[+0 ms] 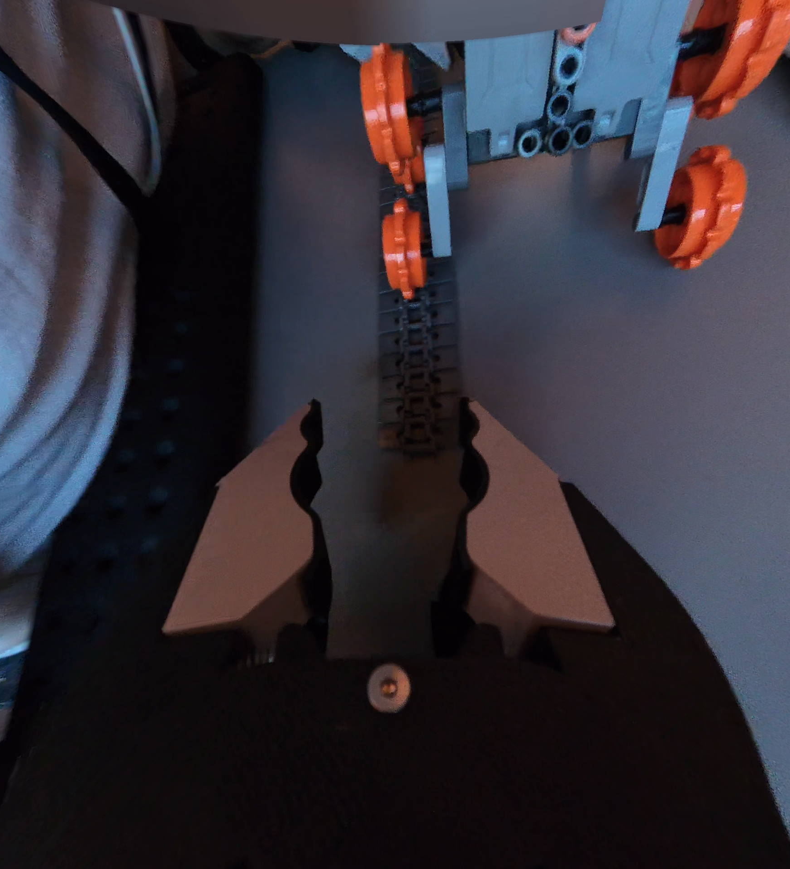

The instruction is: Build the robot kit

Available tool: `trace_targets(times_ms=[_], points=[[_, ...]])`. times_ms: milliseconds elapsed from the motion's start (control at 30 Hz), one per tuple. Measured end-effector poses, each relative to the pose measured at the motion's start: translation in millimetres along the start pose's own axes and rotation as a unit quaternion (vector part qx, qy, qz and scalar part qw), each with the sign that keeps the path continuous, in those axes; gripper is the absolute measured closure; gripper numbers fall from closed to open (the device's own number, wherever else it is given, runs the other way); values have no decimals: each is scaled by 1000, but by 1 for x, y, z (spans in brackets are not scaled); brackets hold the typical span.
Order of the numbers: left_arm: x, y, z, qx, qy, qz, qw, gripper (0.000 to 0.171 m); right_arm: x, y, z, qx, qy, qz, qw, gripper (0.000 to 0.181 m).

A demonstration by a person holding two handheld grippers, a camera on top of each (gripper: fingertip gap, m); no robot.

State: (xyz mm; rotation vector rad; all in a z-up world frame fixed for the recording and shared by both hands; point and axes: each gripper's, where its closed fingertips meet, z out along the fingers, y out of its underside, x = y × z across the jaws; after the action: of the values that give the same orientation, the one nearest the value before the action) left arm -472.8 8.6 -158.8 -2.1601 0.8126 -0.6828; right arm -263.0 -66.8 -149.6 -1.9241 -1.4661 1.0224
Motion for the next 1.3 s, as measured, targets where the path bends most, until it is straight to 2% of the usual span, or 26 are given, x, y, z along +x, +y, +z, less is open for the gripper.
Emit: trace_targets(times_ms=[100, 133, 200, 267, 333, 367, 400, 467, 533, 633, 700, 767, 833, 967, 1067, 1100, 1133, 1200, 1300], points=[[0, 1, 0, -3, -6, 8, 1000, 156, -11, -44, -38, 102, -86, 34, 990, 132], [1, 1, 1, -3, -6, 10, 1000, 156, 1, -68, -51, 139, -78, 28, 987, 134], [1, 1, 1, -5, -8, 14, 1000, 156, 57, -117, -69, 194, 18, 32, 980, 134], [1, 1, 1, -4, -8, 12, 1000, 157, 119, -144, -71, 163, 119, 28, 979, 133], [0, 0, 1, -3, -5, 6, 1000, 158, 167, -164, -59, 135, 176, -22, 975, 117], [0, 0, 1, -2, -4, 4, 1000, 158, 182, -172, -46, 125, 178, -43, 975, 104], [0, 0, 0, -2, -3, 3, 1000, 158, 193, -176, -28, 106, 174, -54, 977, 88], [0, 0, 1, -2, -2, 3, 1000, 158, 208, -173, 10, 46, 165, -94, 981, 70], [1, 0, 1, -2, -2, 4, 1000, 158, 227, -164, 38, -2, 195, -122, 973, 53], [1, 0, 0, -2, -1, 6, 1000, 157, 239, -141, 57, -62, 247, -115, 960, 53], [1, 0, 0, -2, -1, 6, 1000, 156, 220, -133, 62, -59, 262, -146, 952, 64], [1, 0, 0, -2, -2, 5, 1000, 157, 208, -127, 56, -53, 299, -191, 933, 96], [1, 0, 0, -2, -1, 3, 1000, 157, 199, -124, 57, -26, 301, -207, 931, 117], [1, 0, 0, 1, 5, -6, 1000, 158, 202, -120, 69, -20, 300, -212, 930, 132], [0, -1, 0, 3, 12, -16, 1000, 159, 206, -122, 71, -31, 329, -246, 911, 145], [0, -2, -1, 4, 15, -22, 1000, 159, 205, -119, 73, -45, 332, -251, 908, 163], [-1, -2, -1, 5, 19, -29, 999, 160, 206, -121, 71, -37, 346, -248, 904, 169], [-1, -5, 0, 9, 33, -44, 998, 161, 208, -124, 65, -26, 365, -258, 894, 172], [0, -19, 1, 37, 66, -89, 993, 154, 206, -134, 51, 1, 375, -256, 891, 175]])
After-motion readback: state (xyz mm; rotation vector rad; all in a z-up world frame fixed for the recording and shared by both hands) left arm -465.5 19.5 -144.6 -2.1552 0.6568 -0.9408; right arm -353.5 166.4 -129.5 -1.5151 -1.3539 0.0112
